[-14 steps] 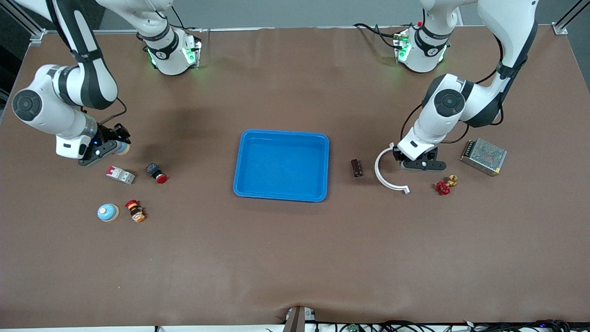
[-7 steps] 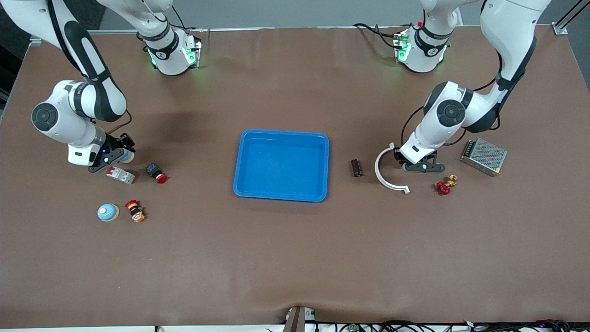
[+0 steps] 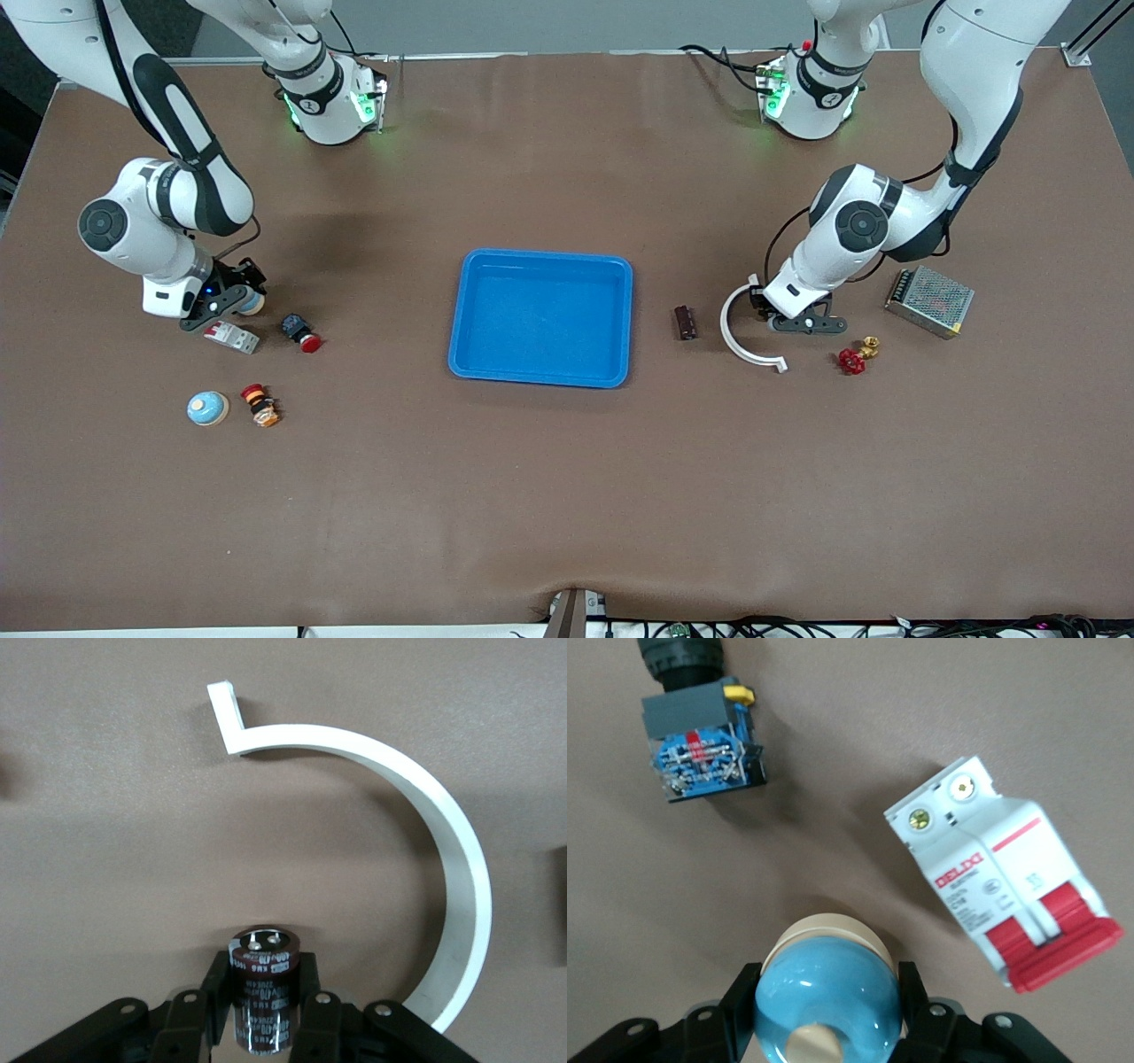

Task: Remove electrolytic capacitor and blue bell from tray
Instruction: 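Place the bell by the first bell while the left gripper places the capacitor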

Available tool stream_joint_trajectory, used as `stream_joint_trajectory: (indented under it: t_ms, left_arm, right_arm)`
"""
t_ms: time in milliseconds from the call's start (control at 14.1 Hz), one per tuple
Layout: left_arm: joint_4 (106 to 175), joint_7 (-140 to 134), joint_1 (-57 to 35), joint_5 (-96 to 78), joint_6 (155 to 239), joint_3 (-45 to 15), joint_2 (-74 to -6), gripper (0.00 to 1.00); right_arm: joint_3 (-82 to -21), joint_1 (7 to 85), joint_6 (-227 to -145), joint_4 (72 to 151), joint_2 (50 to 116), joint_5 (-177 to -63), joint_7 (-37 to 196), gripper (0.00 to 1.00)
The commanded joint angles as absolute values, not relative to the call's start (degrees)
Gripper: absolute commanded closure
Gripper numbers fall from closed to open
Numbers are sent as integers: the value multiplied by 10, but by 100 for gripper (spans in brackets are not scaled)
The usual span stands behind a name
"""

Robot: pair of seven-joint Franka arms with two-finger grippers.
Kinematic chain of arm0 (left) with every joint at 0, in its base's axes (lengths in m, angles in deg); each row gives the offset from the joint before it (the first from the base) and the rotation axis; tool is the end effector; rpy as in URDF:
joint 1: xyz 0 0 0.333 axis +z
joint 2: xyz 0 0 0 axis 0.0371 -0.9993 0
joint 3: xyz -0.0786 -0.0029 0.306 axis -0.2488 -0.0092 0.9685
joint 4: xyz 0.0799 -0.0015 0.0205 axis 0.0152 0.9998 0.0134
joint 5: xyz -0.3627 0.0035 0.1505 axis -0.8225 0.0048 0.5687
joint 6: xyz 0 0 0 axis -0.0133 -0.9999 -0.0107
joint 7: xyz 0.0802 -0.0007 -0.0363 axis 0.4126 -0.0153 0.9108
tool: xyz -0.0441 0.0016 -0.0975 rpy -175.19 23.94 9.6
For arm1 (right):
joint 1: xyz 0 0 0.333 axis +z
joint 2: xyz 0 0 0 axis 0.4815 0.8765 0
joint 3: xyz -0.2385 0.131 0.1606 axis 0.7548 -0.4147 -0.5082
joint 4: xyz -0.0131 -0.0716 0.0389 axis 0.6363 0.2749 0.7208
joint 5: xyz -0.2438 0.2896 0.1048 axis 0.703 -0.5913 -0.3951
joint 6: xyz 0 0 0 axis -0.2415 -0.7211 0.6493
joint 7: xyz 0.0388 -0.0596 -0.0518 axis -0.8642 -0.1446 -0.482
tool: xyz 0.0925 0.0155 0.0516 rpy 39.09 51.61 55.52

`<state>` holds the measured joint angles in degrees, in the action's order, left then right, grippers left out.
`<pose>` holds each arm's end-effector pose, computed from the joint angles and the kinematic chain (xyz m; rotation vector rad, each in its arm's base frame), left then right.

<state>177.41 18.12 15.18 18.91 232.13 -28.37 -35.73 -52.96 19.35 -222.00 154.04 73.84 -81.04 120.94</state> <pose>0.4781 -0.1435 0.1873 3.1065 -0.0626 -0.0421 0.4563 -0.1082 0.1876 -2.9798 -0.9516 0.1369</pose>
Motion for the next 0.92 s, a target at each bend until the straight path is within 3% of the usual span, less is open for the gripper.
stream_joint_trajectory:
  t_ms: [0, 71, 142, 212, 283, 567, 850]
  left_arm:
    - [1772, 197, 156, 202, 2327, -289, -357, 28]
    - [1772, 197, 156, 203, 2327, -289, -355, 0]
    - [1771, 198, 157, 202, 2327, -289, -354, 0]
    - [1771, 198, 159, 203, 2326, -289, -350, 0]
    - [1771, 199, 159, 203, 2324, -289, -345, 0]
    - [1752, 202, 177, 203, 2295, -291, -309, 0]
    - [1649, 193, 184, 191, 2159, -296, -310, 0]
  right_arm:
    - [-542, 171, -2229, 1549, 737, -803, 1216, 78]
    - [-542, 170, -2229, 1548, 737, -803, 1217, 77]
    - [-542, 170, -2229, 1548, 737, -803, 1217, 75]
    - [-542, 170, -2229, 1548, 737, -803, 1217, 49]
    - [-542, 169, -2229, 1547, 737, -803, 1217, 0]
    - [-543, 165, -2215, 1546, 724, -803, 1215, 0]
    - [-546, 177, -2115, 1533, 650, -805, 1180, 0]
